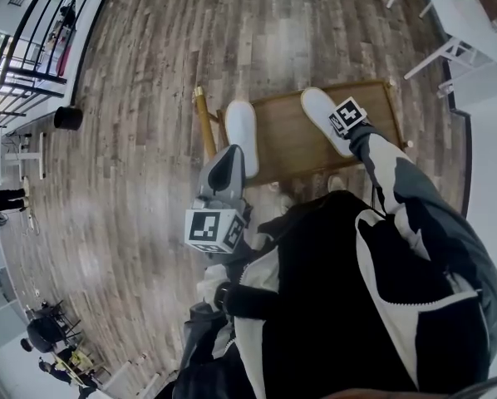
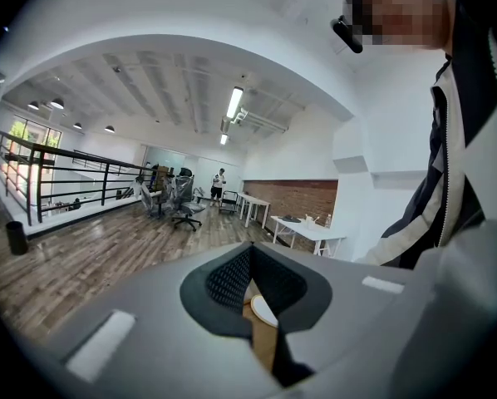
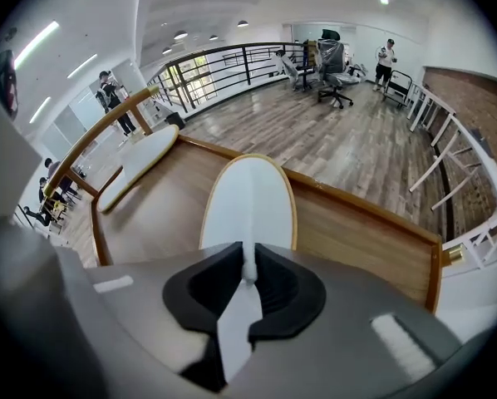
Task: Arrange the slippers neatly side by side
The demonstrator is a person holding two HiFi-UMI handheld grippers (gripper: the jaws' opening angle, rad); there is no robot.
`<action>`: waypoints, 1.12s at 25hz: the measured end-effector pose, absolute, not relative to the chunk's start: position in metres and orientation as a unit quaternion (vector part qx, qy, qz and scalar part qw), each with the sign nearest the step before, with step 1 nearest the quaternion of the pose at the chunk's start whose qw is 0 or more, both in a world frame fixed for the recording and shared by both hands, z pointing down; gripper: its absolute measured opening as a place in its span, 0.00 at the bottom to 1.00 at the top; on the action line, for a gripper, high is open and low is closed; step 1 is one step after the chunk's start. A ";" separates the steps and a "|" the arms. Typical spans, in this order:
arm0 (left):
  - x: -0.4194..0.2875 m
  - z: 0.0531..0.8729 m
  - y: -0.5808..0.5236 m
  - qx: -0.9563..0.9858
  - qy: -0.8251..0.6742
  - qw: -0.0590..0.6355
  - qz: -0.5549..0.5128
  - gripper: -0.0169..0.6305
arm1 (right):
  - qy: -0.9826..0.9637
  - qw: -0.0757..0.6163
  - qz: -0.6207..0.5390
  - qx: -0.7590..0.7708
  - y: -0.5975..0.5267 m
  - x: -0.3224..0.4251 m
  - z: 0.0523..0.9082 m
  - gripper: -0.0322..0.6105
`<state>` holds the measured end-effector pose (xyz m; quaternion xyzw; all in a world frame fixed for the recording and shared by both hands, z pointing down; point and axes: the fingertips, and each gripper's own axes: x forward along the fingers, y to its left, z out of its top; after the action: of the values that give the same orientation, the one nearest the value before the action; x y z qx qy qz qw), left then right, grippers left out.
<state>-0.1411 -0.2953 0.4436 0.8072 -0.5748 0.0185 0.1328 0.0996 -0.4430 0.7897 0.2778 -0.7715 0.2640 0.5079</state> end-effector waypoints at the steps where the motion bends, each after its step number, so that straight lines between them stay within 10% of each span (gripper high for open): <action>1: -0.142 0.444 -0.294 0.807 -0.576 0.132 0.021 0.05 | -0.772 0.509 0.261 0.277 -0.443 0.100 0.790 0.10; 28: -0.143 0.440 -0.292 0.833 -0.542 0.113 0.001 0.05 | -0.831 0.338 0.298 0.326 -0.409 0.047 0.690 0.10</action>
<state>-0.1425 -0.2916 0.4402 0.8325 -0.5423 0.0010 0.1134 0.0466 -0.4087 0.6900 0.3263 -0.8312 0.2978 0.3375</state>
